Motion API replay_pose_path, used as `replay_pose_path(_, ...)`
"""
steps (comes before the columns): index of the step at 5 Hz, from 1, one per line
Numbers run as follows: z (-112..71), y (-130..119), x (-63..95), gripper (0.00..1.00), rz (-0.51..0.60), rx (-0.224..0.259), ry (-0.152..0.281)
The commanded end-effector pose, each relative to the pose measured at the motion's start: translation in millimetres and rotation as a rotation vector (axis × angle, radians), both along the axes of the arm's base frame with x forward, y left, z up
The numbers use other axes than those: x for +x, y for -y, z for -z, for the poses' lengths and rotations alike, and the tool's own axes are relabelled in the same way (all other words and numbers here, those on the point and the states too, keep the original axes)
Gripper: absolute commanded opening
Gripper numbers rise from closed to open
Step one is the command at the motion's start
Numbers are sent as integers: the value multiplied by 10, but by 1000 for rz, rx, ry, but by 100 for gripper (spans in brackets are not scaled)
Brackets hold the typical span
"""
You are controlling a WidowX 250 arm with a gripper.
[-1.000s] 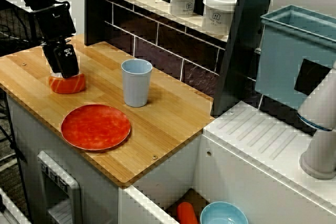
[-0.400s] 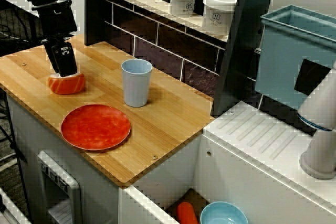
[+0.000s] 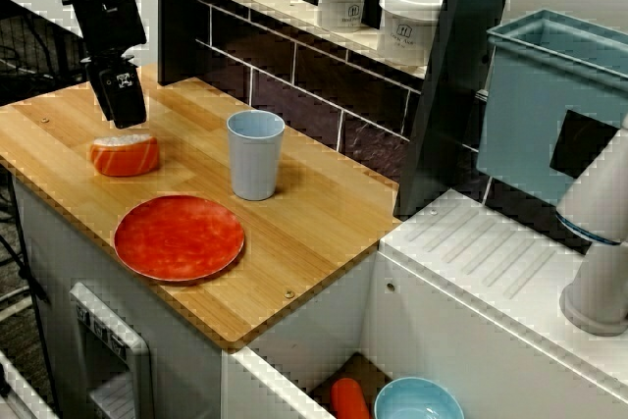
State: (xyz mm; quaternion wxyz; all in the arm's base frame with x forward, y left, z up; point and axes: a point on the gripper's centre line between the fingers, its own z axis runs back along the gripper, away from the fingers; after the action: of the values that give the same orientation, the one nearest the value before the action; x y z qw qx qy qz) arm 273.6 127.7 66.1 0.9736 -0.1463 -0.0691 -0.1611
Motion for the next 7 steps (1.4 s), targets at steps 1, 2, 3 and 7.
replay_pose_path(1, -32, -101, 80, 100, 9, 70, 48)
replay_pose_path(2, -29, -124, 77, 100, 19, 73, 46)
replay_pose_path(3, -2, -145, 90, 100, 17, 73, 38)
replay_pose_path(7, 146, -180, 169, 100, 11, 89, 4)
